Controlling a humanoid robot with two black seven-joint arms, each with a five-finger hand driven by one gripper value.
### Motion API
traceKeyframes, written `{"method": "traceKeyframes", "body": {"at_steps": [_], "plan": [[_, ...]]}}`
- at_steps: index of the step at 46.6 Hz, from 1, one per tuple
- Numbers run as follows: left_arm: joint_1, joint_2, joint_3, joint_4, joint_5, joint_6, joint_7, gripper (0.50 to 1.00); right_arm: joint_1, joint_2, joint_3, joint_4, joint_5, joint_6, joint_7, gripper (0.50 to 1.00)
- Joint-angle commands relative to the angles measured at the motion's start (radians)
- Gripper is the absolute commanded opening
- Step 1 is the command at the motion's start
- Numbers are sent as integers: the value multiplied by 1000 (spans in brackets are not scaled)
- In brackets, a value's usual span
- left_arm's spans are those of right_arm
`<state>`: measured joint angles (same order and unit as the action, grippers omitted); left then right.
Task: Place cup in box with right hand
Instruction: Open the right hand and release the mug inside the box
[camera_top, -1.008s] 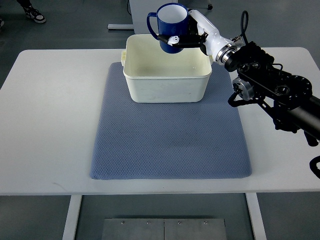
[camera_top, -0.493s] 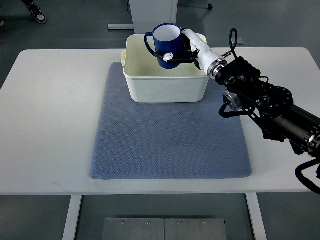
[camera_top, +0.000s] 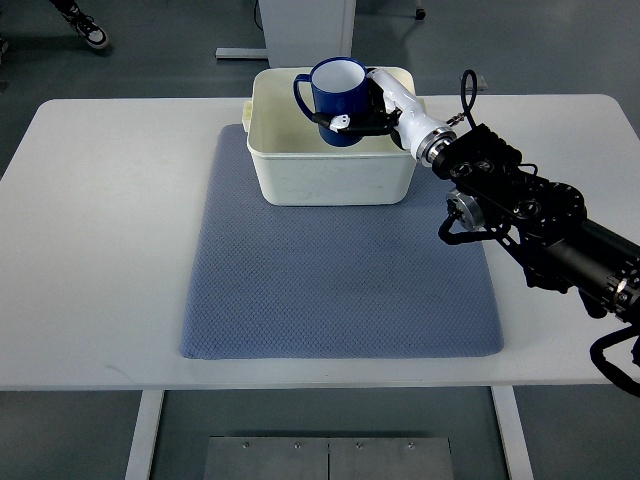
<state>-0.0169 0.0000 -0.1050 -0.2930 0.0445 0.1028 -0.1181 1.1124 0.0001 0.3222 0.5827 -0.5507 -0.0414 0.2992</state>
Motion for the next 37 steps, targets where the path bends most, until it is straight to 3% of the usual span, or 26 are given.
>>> {"method": "traceKeyframes", "body": {"at_steps": [1, 27, 37], "plan": [[0, 0, 1, 0, 0, 0, 1, 1000, -5, 0, 0, 0, 0, 0, 0, 979], [0, 0, -1, 0, 0, 0, 0, 1000, 7, 0, 1, 23, 9, 2, 0, 993], [0, 0, -1, 0, 0, 0, 0, 1000, 14, -81, 37, 77, 12, 2, -2, 993]]}}
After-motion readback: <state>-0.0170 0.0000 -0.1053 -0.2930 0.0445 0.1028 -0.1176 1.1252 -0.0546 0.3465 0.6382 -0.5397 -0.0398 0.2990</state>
